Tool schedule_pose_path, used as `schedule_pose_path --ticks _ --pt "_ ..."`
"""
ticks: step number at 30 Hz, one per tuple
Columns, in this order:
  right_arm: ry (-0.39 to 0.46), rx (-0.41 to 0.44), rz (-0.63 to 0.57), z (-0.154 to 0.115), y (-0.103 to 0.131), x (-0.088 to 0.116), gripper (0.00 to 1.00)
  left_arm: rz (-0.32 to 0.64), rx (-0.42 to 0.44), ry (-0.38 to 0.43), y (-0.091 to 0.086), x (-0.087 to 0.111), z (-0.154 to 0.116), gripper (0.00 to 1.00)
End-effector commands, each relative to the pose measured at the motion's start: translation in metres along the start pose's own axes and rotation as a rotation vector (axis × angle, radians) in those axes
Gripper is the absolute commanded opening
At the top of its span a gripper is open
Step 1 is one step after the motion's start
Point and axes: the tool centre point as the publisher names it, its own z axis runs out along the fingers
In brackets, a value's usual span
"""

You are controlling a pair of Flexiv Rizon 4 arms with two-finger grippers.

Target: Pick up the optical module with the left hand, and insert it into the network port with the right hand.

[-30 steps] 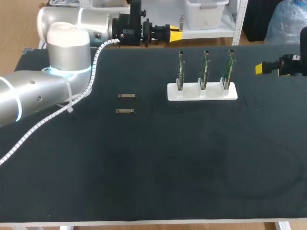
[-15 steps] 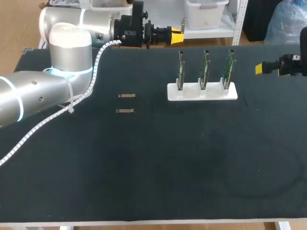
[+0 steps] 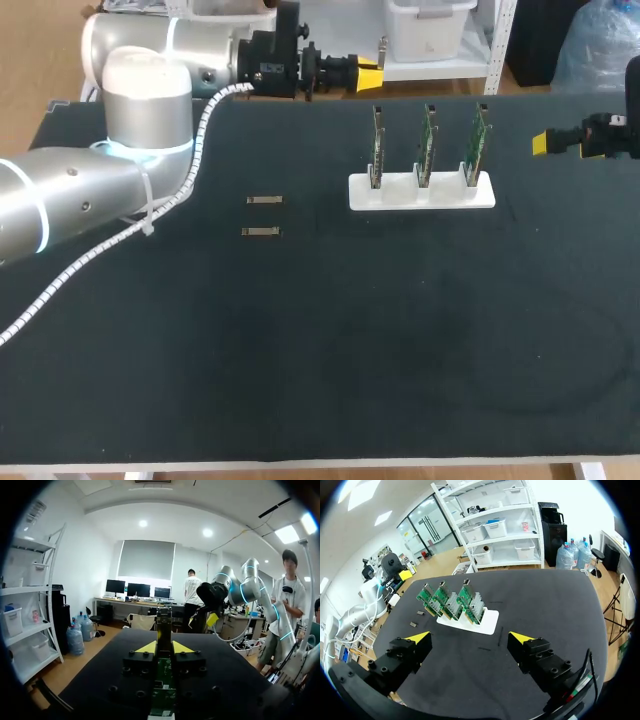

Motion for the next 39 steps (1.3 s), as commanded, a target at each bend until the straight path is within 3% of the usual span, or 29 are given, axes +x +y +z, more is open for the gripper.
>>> schedule_pose_path --ticks 1,3,7,13,18,24,33,39 --pt "0.0 0.0 0.0 0.0 0.0 0.0 1.0 0.0 0.001 0.002 0.002 0.0 0.001 0.0" --pt "-0.002 -0.039 -0.017 -0.001 0.002 -0.003 1.0 0.0 0.001 0.002 0.002 0.0 0.001 0.0" --pt "-0.003 -0.112 -0.165 -0.005 0.009 -0.02 1.0 0.0 0.001 0.002 0.002 0.0 0.001 0.0" --pt "0.021 -0.204 -0.318 -0.002 0.007 -0.059 1.0 0.0 0.001 0.002 0.002 0.0 0.001 0.0" --pt "0.08 -0.329 -0.425 0.002 0.005 -0.09 1.0 0.0 0.001 0.002 0.002 0.0 0.001 0.0" --pt "0.111 -0.434 -0.444 0.019 0.012 -0.119 1.0 0.0 0.001 0.002 0.002 0.0 0.001 0.0" --pt "0.139 -0.559 -0.464 0.045 0.036 -0.132 1.0 0.0 0.001 0.002 0.002 0.0 0.001 0.0" --pt "0.123 -0.579 -0.458 0.051 0.045 -0.138 1.0 0.0 0.001 0.002 0.002 0.0 0.001 0.0"
